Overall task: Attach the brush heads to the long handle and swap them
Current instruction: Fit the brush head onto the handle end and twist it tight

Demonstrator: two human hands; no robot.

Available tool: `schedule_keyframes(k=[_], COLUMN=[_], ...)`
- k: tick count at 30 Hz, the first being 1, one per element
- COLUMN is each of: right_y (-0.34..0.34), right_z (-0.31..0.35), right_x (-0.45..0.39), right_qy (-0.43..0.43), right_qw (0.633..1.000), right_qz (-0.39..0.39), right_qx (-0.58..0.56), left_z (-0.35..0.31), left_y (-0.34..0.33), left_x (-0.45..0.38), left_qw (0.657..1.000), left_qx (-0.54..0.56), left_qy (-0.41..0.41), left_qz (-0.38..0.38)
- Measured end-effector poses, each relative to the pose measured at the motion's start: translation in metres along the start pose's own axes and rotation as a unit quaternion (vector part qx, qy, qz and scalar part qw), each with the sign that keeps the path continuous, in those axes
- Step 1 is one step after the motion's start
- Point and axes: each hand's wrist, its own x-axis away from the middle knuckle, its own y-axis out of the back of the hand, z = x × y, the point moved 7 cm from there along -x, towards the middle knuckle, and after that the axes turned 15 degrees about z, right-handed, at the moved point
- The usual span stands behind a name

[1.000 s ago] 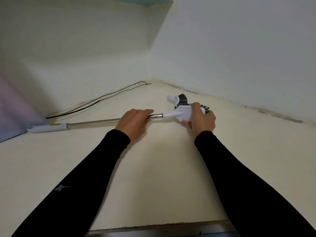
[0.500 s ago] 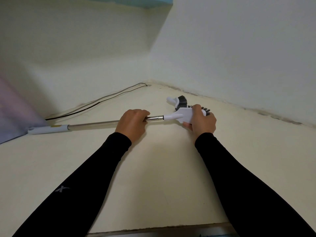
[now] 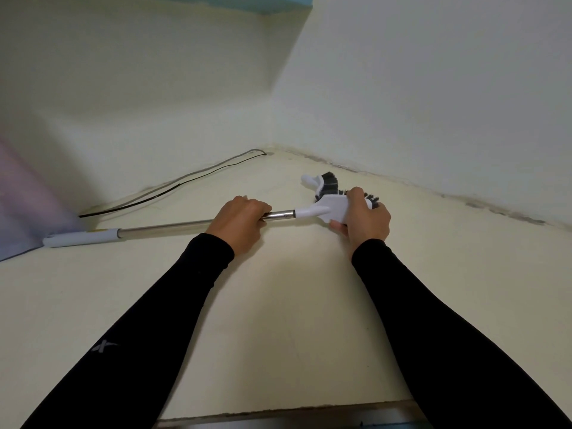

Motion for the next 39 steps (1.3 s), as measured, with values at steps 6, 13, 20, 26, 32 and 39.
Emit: schedule_keyframes(k=[6,13,20,26,32,39], right_y=[0.001,0.004,0.004,0.005,0.004,0.005], right_z=[-0.001,0.001,0.0,0.001,-0.001,-0.001], right_x=[-0.001,-0.001,0.001,0.0,-0.003,-0.003], right_qy=[-0.003,-0.007,-0.011,-0.006,-0.004,-0.005], right_qw=[1.0,1.0,1.0,1.0,1.0,1.0], right_qz=[-0.002,-0.015,-0.018,-0.022,-0.019,-0.016], right_qx=[0.003,0.024,0.02,0.008,0.001,0.018], left_z=[-0.003,-0.003,-0.005,-0.007,-0.003,0.004], left_y=[0.0,-0.005,-0.003,-0.003,-0.003,-0.006], left_x=[0.002,0.001,0.001,-0.003,-0.001,0.003], left_qw=[1.0,0.998,0.995,0.998,0.999,0.995], left_qx=[-0.003,0.036,-0.008,-0.027,0.002,0.064], left_qy=[0.007,0.011,0.043,0.028,0.01,-0.002], left_qz=[0.01,-0.056,-0.087,-0.055,-0.033,-0.082])
